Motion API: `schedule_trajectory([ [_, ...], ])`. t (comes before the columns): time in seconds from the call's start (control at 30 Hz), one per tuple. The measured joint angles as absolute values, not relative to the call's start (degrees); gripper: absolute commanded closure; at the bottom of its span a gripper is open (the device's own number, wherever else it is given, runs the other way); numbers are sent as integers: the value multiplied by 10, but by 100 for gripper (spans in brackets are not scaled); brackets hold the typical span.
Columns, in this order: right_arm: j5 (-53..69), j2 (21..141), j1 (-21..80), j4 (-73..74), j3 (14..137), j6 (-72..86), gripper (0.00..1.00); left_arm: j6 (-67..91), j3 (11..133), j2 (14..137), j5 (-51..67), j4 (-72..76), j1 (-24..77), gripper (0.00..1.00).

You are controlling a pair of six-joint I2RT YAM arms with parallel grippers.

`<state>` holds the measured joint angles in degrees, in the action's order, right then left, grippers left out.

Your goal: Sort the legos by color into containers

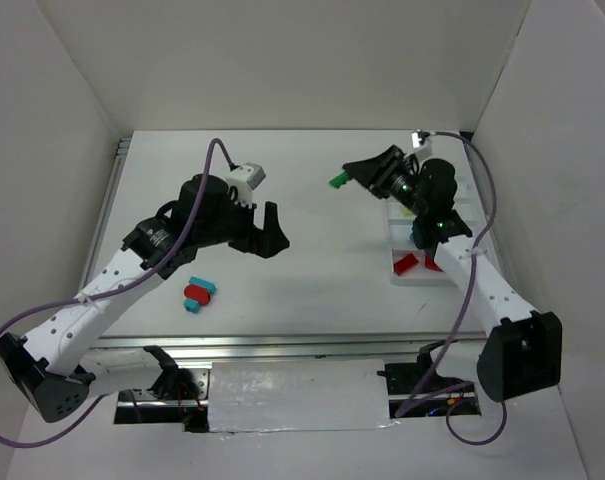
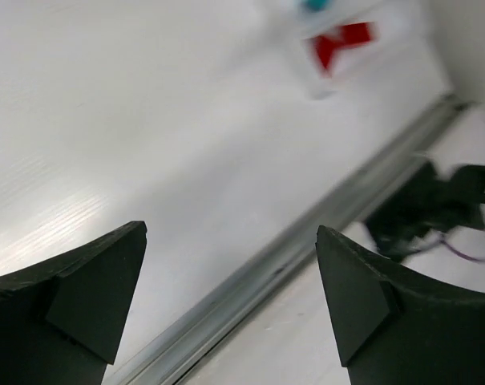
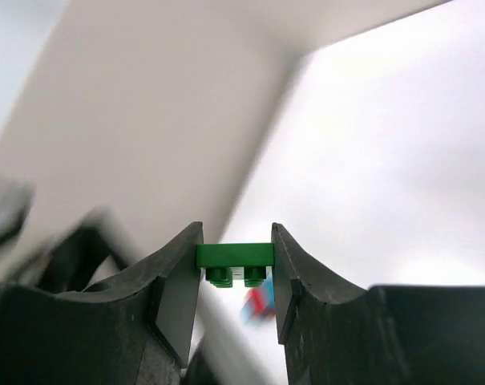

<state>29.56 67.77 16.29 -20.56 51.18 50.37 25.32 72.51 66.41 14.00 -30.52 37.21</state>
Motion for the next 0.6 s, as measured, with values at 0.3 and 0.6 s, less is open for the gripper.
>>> schedule_trajectory([
  [0.3,-69,947,-12,94,742,486,100,236,611,621,-88,-403,364,1],
  [0.6,-169,1158,-102,229,938,468,100,237,566,586,-124,-405,364,1],
])
